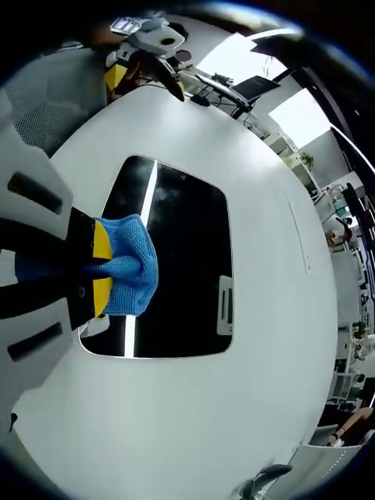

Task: Wipe the mirror surface with the cleaning cloth until all visible marks leave the cleaned area.

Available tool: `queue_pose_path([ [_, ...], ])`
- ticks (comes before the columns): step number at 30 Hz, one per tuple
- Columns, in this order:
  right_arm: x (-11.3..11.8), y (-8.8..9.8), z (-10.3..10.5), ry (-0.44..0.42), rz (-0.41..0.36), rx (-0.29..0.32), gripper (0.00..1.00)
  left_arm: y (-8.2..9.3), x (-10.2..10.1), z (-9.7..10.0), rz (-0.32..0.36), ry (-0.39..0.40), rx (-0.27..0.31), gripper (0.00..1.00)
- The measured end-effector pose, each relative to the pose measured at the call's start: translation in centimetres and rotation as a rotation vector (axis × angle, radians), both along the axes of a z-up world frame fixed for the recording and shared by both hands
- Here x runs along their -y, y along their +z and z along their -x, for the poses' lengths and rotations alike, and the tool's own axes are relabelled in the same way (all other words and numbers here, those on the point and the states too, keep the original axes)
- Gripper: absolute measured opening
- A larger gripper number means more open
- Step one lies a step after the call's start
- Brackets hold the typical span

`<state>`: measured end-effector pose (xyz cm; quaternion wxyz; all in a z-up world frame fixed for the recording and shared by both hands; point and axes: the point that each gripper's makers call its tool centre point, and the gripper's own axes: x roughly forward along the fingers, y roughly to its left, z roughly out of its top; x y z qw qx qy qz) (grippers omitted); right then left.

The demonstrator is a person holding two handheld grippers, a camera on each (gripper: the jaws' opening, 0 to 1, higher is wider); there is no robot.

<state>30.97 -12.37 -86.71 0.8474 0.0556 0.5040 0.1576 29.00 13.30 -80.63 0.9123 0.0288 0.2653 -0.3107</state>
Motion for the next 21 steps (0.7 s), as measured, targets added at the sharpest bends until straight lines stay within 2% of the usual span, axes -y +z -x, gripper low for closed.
queue_pose_path([
  [8,0.0,0.0,0.0,0.008,-0.002,-0.002,0.00,-0.1,0.0,0.0,-0.006,-0.003,-0.002,0.99],
  [21,1.3,0.0,0.1,-0.007,-0.007,-0.010,0.00,-0.1,-0.1,0.0,-0.003,0.003,-0.004,0.99],
])
